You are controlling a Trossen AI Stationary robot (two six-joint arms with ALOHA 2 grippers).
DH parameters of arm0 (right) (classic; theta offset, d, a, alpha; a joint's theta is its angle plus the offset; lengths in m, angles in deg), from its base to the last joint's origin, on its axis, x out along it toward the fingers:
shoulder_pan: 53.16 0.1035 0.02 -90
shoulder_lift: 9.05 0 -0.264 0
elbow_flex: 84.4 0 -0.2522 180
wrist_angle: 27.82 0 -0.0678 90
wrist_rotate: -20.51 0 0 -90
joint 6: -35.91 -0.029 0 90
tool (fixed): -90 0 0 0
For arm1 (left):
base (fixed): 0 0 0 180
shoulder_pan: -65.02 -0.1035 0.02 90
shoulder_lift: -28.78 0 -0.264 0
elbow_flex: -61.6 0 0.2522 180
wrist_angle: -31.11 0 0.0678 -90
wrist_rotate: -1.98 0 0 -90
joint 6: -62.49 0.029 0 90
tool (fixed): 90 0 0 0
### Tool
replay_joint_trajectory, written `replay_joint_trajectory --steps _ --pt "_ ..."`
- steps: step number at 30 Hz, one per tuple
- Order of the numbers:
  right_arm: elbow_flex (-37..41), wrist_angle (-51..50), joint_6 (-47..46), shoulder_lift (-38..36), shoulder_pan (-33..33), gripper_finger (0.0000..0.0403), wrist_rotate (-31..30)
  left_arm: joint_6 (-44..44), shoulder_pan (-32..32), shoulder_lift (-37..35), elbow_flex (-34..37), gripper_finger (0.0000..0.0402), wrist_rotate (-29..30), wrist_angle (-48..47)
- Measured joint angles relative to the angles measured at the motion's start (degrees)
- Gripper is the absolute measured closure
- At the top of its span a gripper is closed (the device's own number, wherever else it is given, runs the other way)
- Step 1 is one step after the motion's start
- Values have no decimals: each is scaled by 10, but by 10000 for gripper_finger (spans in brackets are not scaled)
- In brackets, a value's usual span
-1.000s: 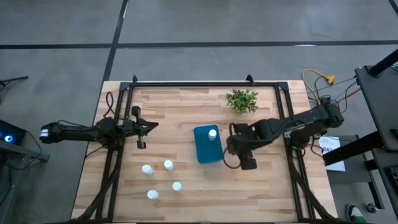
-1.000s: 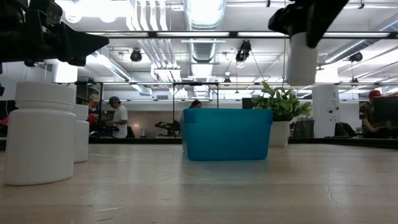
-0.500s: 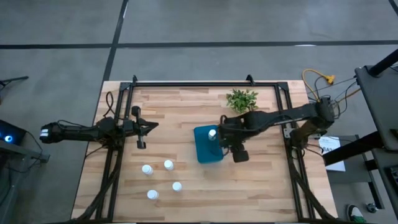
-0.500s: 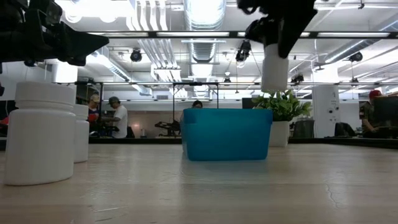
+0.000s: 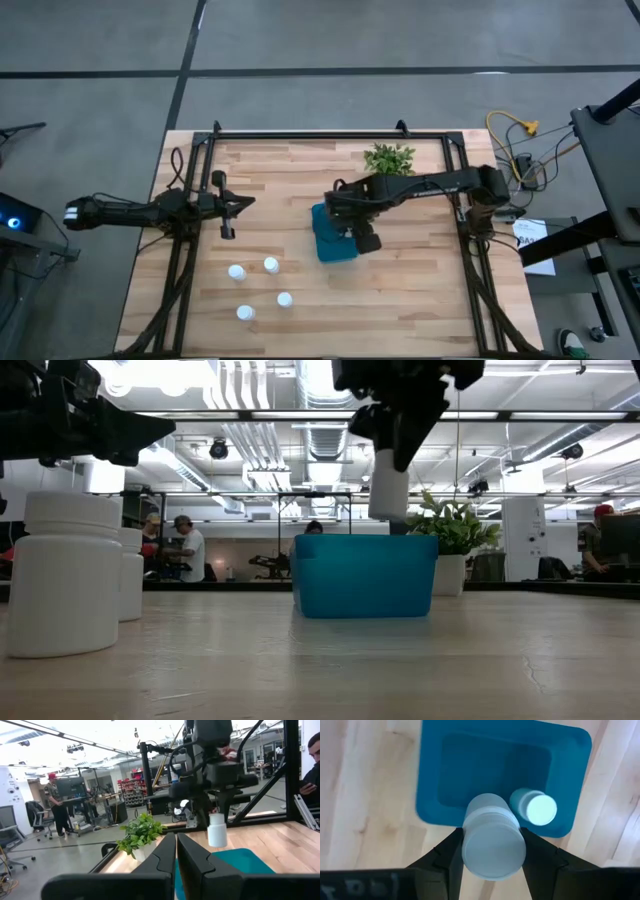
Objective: Pick and place pill bottles into a basket
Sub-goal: Put the white pill bottle into the blue bin
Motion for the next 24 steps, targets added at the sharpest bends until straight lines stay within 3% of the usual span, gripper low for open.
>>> replay_joint_trajectory --steps 14,24 --pt "-10 22 40 83 -21 257 0 0 0 2 0 402 0 0" --pt "21 53 40 80 -22 257 0 0 0 3 0 402 0 0"
